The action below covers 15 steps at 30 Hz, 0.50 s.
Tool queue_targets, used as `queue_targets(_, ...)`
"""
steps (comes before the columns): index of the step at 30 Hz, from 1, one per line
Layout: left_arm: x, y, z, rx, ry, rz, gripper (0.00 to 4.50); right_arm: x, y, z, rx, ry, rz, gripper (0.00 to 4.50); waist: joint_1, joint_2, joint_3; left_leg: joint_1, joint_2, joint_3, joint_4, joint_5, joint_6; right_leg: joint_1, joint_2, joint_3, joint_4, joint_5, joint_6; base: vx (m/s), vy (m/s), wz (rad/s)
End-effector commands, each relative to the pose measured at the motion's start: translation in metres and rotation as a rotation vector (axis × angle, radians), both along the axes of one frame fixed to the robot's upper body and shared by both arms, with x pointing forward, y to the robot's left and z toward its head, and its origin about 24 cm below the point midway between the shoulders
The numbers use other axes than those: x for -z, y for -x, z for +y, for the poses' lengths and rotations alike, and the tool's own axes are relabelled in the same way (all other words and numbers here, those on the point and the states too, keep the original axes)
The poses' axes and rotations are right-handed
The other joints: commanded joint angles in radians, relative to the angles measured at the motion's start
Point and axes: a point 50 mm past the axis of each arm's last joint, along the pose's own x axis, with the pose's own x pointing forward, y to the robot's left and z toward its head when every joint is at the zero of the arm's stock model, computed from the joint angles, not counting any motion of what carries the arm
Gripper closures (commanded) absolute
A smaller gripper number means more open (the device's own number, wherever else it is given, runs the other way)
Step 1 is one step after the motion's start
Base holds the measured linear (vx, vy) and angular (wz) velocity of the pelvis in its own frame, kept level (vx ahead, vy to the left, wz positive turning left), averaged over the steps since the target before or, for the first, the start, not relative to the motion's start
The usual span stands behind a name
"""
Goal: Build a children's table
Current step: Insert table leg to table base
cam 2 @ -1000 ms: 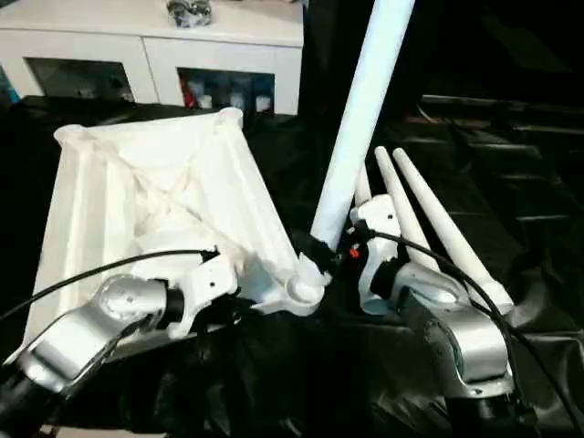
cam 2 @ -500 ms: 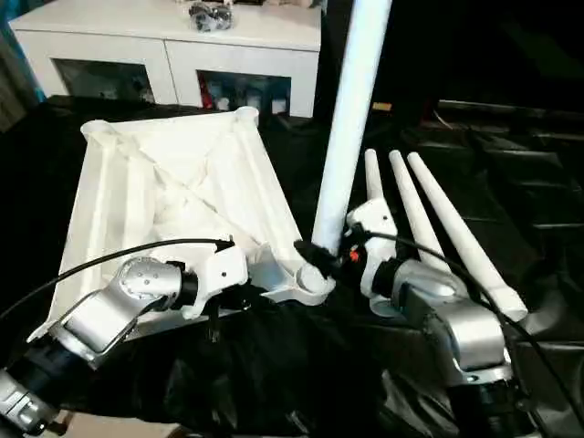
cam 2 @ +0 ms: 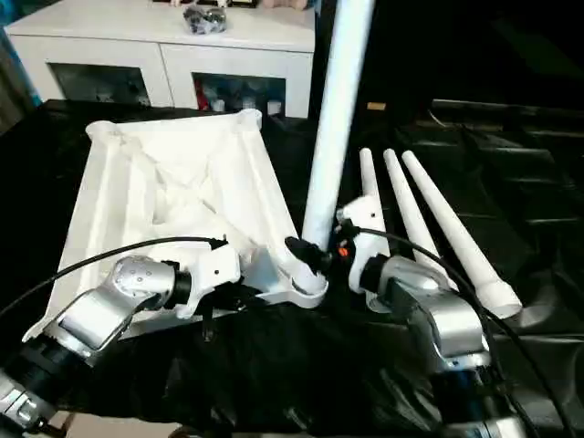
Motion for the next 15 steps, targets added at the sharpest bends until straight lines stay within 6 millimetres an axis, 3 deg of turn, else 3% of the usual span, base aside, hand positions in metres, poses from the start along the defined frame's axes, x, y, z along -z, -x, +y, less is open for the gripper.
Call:
queue_targets(1, -0.003, 0.003, -0.006, 0.032, 0.081, 0.003, 4.5, 0.003, -0.001, -0.004, 0.012, 0.017, 0.013, 2.61, -0.002, -0.016, -0.052, 0.038, 0.077, -0.043, -0.079, -0.3, -0.055, 0.004, -0.104, 0.051, -0.097, -0.303, -0.174, 0.0, 0.0, 0.0)
queue_targets(15, 0.0, 0.003, -0.002, -0.005, 0.062, -0.017, 4.5, 0.02, 0.01, -0.012, 0.034, -0.043, 0.068, 2.61, 0.0, -0.014, -0.052, 0.039, 0.079, -0.042, -0.081, -0.311, -0.047, 0.0, -0.103, 0.052, -0.102, -0.327, -0.162, 0.0, 0.0, 0.0)
